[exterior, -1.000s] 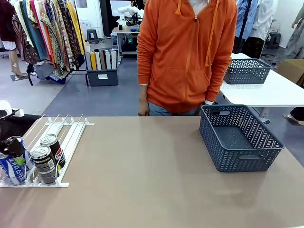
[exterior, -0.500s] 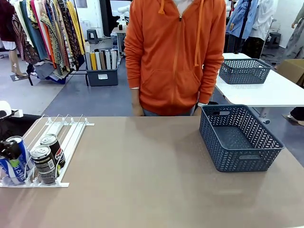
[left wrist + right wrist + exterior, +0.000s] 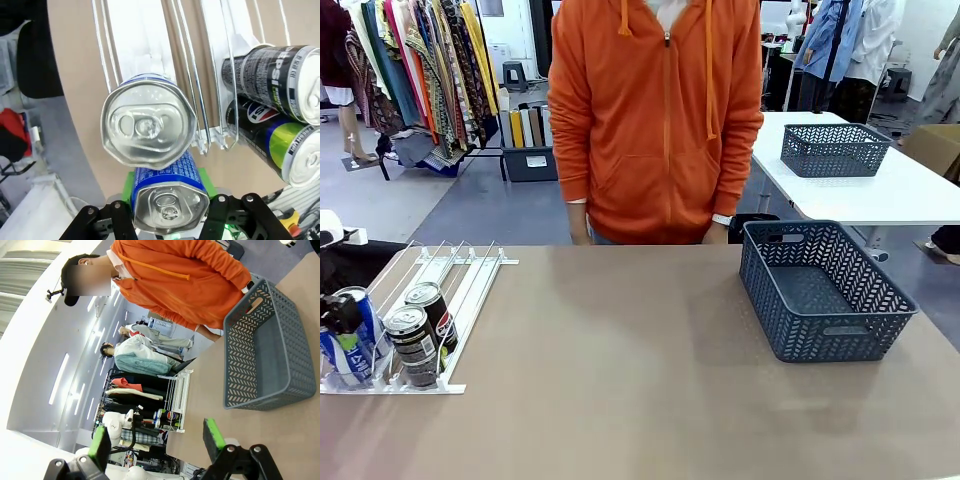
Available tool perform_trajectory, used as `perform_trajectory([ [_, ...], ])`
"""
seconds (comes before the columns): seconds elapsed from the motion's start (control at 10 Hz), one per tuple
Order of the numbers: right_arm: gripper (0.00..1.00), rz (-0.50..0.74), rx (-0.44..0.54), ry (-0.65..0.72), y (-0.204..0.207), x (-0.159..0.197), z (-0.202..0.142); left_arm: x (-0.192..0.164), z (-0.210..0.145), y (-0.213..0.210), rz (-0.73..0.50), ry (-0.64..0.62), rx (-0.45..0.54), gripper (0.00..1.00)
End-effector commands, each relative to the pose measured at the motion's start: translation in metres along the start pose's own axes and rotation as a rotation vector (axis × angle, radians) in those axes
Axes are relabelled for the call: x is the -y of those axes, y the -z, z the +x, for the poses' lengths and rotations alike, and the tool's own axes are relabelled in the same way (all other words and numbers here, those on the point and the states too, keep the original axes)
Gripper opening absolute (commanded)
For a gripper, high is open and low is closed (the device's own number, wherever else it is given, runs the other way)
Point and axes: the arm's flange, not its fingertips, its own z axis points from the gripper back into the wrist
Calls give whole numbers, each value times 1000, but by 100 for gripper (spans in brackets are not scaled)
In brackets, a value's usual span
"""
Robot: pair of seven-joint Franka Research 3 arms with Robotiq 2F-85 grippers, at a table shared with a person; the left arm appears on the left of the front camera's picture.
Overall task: Retrieve and store the cans from the dispenser.
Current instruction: Pick up one can from the Automatic Can Dispenser and place it in the middle of the table.
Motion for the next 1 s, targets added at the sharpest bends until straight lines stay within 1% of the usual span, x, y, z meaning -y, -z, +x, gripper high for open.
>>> perform_trajectory([
  [0.0,100,21,16,-15,1,-3,5,11,-18,-53,34,32,45,0],
  [0.1,100,21,16,-15,1,-3,5,21,-33,-93,74,53,91,0],
  [0.3,100,21,16,-15,1,-3,5,40,-63,-162,107,122,224,0],
  [0.4,100,21,16,-15,1,-3,5,46,-78,-194,131,138,290,0],
  [0.5,100,21,16,-15,1,-3,5,46,-82,-210,134,142,332,0],
  [0.6,100,21,16,-15,1,-3,5,40,-88,-229,105,140,370,0],
  [0.7,100,21,16,-15,1,-3,5,32,-89,-238,48,153,393,0],
  [0.8,100,21,16,-15,1,-3,5,24,-86,-237,15,98,404,0],
  [0.9,100,21,16,-15,1,-3,5,43,-99,-240,82,164,387,0],
])
